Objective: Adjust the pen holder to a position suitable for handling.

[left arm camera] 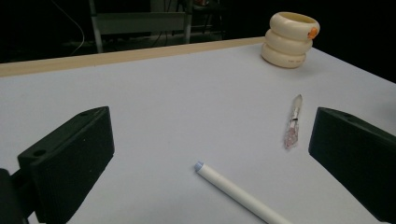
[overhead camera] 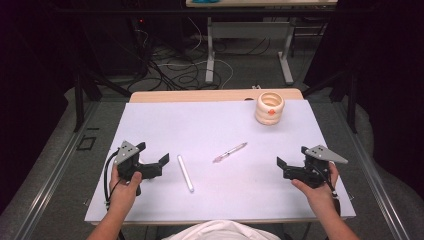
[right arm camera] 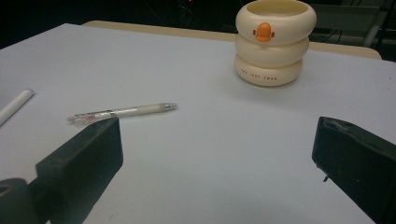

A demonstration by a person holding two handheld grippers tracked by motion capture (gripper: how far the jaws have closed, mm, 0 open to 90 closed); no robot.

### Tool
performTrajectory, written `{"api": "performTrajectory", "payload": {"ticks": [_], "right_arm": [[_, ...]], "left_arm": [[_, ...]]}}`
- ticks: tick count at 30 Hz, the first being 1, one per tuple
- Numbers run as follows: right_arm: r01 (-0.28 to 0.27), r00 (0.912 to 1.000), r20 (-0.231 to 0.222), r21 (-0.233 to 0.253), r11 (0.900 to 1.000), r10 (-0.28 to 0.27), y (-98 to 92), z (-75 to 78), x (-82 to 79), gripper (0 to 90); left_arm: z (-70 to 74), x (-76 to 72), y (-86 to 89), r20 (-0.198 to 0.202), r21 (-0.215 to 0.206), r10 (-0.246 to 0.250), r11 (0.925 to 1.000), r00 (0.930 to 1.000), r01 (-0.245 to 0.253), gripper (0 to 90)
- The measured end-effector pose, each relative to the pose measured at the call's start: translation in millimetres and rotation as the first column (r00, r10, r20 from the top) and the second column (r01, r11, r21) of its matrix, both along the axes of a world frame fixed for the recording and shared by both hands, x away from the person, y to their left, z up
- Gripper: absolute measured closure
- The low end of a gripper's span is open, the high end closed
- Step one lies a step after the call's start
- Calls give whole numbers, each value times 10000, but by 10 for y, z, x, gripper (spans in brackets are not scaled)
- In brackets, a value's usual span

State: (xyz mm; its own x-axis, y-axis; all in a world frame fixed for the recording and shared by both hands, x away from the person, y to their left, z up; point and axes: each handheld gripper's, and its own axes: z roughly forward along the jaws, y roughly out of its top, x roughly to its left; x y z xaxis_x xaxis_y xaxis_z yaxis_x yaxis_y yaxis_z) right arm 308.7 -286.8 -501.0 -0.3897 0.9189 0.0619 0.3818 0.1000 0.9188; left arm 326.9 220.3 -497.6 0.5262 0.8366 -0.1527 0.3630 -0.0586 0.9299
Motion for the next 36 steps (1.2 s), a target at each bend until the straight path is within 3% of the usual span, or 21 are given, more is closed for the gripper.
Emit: {"api": "performTrajectory", "payload": {"ticks": [7, 10, 15, 21, 25, 31, 34, 36], "right_arm": [[60, 9997, -218, -234, 9997, -65, 0, -3, 27, 28], [105, 9999, -97, -298, 9995, -107, 24, -6, 49, 47], [-151, 9999, -78, -949, 9954, 144, 61, 5, 90, 147], [-569, 9982, -263, -1106, 9922, 543, 123, 58, 148, 178], [-746, 9968, -391, -1266, 9891, 702, 151, 83, 187, 222], [-862, 9957, -466, -1324, 9874, 807, 172, 130, 267, 270], [-1211, 9923, -478, -1831, 9756, 1142, 209, 197, 368, 301], [-1294, 9911, -556, -1877, 9737, 1210, 222, 214, 398, 303]], "left_arm": [[-13, -6, 45, -100, 18, 100, 9999, 9999, -100, 2], [-13, -8, 49, -113, 17, 96, 10000, 9999, -96, 2], [-15, -3, 36, -74, 132, 58, 9999, 10000, -57, 2], [-12, -67, 52, -67, 407, 71, 9991, 10000, -68, 2], [-9, -70, 70, 13, 293, 169, 9994, 9999, -169, 2], [-39, -42, 73, -213, 163, 242, 9996, 9995, -238, 2], [-43, -37, 66, -269, 168, 264, 9995, 9993, -259, 2], [-39, -40, 61, -245, 232, 225, 9995, 9994, -219, 2]]}}
